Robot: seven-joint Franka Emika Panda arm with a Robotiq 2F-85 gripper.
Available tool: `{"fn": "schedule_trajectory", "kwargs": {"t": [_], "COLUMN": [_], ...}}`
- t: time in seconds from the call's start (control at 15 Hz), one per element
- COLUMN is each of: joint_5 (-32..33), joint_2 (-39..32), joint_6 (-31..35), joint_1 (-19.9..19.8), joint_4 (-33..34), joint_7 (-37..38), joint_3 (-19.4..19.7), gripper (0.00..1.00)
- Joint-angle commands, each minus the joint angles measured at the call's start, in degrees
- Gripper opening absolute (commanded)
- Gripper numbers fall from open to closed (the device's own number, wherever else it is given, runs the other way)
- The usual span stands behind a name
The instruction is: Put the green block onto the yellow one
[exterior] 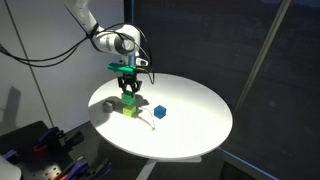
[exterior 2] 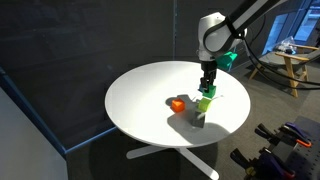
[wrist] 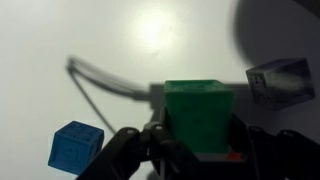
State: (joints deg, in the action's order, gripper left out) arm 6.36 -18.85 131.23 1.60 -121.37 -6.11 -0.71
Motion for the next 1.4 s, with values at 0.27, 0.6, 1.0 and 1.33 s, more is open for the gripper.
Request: {"fn": "schedule_trajectory", "kwargs": {"t": [0.27,0.6,1.0,1.33], "joint_5": [0.5,0.8,0.8,0.9], "joint_2": [-2.4,-3.3,-4.1,-4.5], "joint_6": [0.1,1.0,2.6,2.8], "joint_1": [0.0,0.2,0.3,0.3], "joint_4": [2.1,2.5,2.8,2.7], "joint_7": [0.3,0.7,0.8,0.9], "joint_3": [-0.1,0.0,0.1,0.2], "gripper": [0.28,0.28,0.28,0.28]}}
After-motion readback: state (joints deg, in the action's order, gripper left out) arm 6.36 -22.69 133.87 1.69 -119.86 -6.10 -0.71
